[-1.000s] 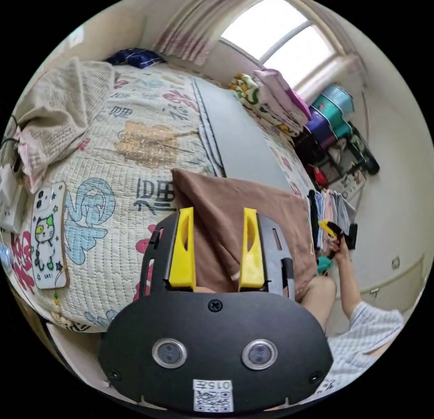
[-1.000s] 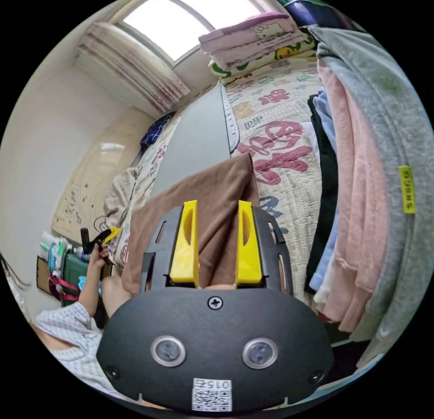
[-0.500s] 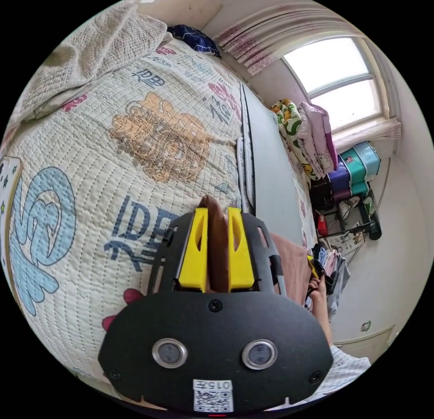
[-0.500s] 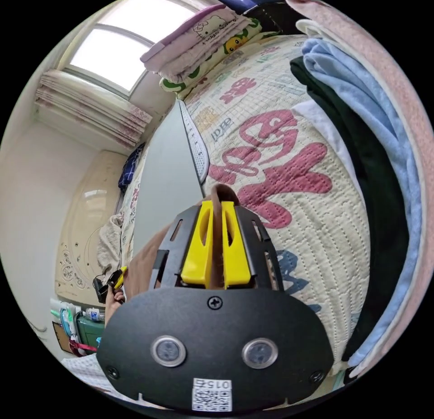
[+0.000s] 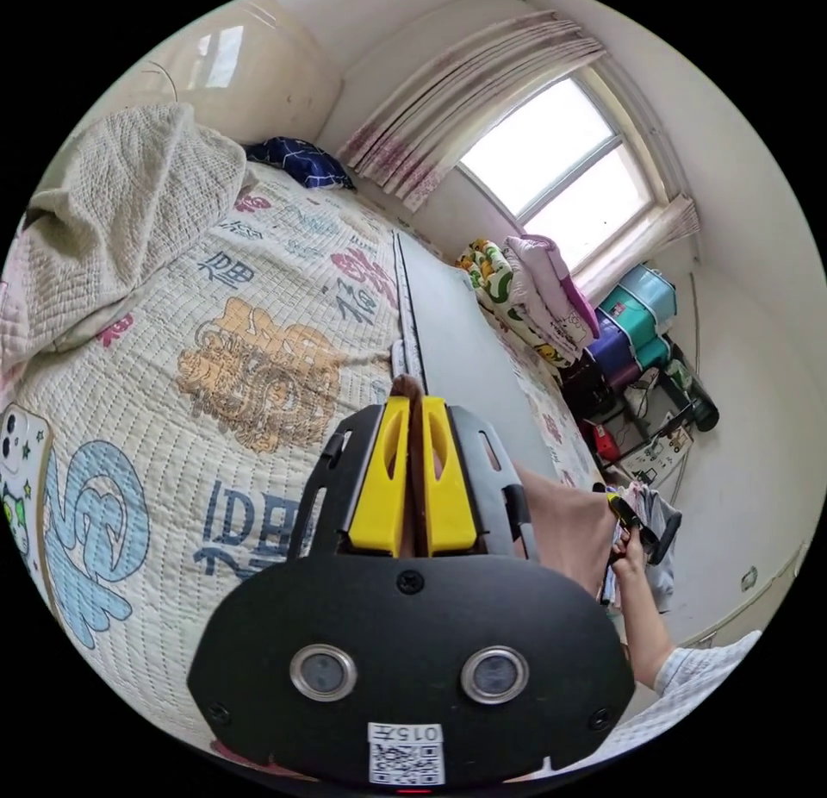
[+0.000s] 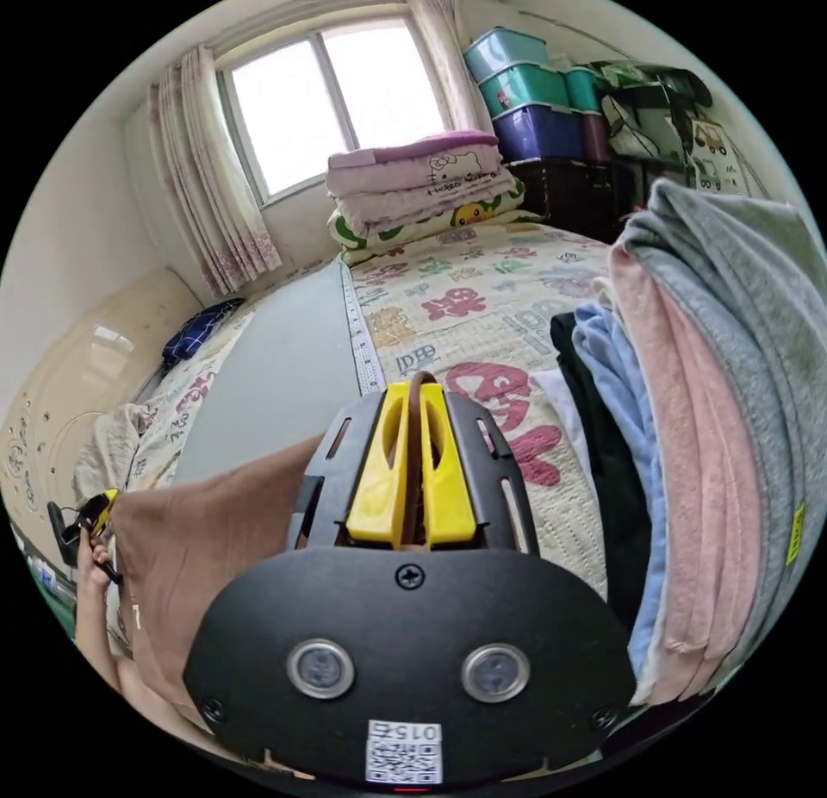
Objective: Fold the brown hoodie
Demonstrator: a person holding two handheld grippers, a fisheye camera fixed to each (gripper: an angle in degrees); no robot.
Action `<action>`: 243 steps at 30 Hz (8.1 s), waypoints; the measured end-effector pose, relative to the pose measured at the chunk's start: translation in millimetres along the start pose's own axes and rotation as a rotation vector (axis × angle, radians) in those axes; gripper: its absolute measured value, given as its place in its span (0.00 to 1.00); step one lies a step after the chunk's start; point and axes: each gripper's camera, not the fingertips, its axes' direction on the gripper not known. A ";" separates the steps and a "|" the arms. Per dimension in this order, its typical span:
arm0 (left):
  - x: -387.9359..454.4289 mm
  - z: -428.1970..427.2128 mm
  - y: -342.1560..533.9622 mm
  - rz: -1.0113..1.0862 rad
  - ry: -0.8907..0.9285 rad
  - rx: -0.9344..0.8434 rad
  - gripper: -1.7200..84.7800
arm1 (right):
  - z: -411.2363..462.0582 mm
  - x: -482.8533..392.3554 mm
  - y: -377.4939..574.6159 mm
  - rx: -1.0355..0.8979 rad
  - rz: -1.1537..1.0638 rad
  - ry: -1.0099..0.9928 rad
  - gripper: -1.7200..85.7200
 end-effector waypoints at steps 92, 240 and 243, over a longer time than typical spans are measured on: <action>682.1 402.4 257.3 0.849 0.156 -0.442 0.03 | -211.9 396.7 175.3 -0.047 -0.253 -0.306 0.02; 429.0 -335.2 30.8 0.634 0.428 0.191 0.09 | -424.5 169.9 317.7 0.118 -0.546 -0.949 0.11; 405.5 -386.2 28.4 0.619 0.370 0.250 0.09 | -412.4 151.6 347.9 0.102 -0.566 -1.014 0.11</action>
